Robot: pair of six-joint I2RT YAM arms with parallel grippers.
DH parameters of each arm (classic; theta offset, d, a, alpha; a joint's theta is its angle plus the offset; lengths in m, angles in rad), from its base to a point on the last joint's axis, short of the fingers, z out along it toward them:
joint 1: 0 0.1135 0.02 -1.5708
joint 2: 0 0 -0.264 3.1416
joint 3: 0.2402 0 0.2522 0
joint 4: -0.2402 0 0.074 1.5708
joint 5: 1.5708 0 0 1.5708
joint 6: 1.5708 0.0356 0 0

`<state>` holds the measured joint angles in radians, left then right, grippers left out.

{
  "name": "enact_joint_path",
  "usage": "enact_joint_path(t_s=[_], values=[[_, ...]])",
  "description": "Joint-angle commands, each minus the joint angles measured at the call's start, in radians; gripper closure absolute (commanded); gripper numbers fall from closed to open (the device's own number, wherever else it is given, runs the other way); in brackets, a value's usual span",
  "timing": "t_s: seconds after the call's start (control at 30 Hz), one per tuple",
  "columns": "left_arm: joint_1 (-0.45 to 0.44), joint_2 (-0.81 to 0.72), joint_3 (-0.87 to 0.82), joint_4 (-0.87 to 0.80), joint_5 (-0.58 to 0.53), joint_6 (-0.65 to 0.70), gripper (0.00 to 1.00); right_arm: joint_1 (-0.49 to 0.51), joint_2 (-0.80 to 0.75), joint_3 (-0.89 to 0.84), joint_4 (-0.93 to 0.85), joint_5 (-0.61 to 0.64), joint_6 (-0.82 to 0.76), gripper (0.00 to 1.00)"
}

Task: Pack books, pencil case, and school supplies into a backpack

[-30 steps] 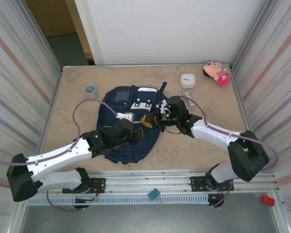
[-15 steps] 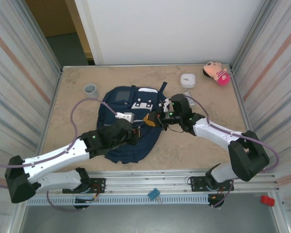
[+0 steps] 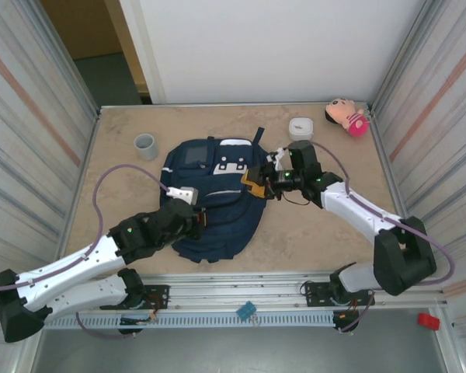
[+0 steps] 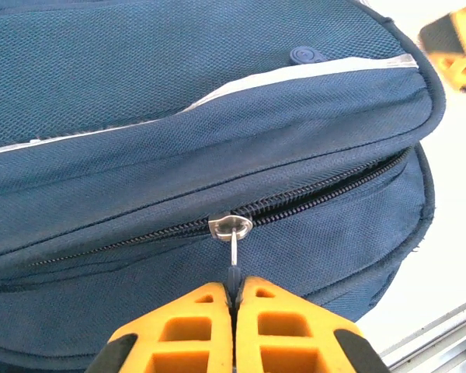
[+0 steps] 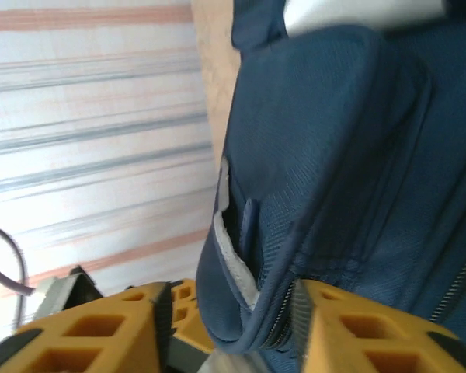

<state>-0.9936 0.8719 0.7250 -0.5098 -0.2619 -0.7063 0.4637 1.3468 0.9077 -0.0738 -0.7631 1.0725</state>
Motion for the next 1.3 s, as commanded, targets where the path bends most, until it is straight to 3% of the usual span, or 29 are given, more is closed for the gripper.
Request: enact_joint_path(t_s=[0.0,0.13,0.27,0.33,0.53,0.67,0.8,0.93,1.0,1.23,1.27], values=[[0.007,-0.004,0.015,0.105,0.034,0.084,1.00,0.004,-0.115,0.043,-0.143,0.179,-0.255,0.47],[0.010,-0.011,0.022,0.147,0.075,0.120,1.00,0.087,-0.210,-0.012,-0.060,0.297,-0.498,0.39],[0.019,-0.027,0.022,0.177,0.087,0.127,1.00,0.276,-0.243,-0.033,-0.029,0.404,-0.929,0.36],[0.021,-0.030,0.025,0.186,0.096,0.133,1.00,0.328,-0.216,-0.028,-0.029,0.424,-1.062,0.36],[0.021,-0.027,0.030,0.197,0.119,0.133,1.00,0.350,-0.061,0.057,-0.062,0.349,-1.199,0.38],[0.021,-0.025,0.016,0.214,0.127,0.115,1.00,0.370,0.018,0.094,-0.058,0.384,-1.252,0.42],[0.021,-0.029,0.016,0.208,0.110,0.108,1.00,0.371,0.055,0.094,-0.062,0.452,-1.311,0.54],[0.021,-0.044,0.016,0.139,0.055,0.105,1.00,0.364,0.027,0.074,-0.083,0.522,-1.384,0.89],[0.022,-0.060,0.013,0.090,0.021,0.108,1.00,0.339,-0.011,0.055,-0.083,0.512,-1.406,1.00],[0.060,-0.163,-0.049,-0.009,-0.052,0.096,1.00,0.104,-0.133,-0.003,-0.112,0.297,-1.400,1.00],[0.070,-0.178,-0.063,-0.004,-0.046,0.096,1.00,0.084,-0.136,0.005,-0.141,0.278,-1.413,0.97]])
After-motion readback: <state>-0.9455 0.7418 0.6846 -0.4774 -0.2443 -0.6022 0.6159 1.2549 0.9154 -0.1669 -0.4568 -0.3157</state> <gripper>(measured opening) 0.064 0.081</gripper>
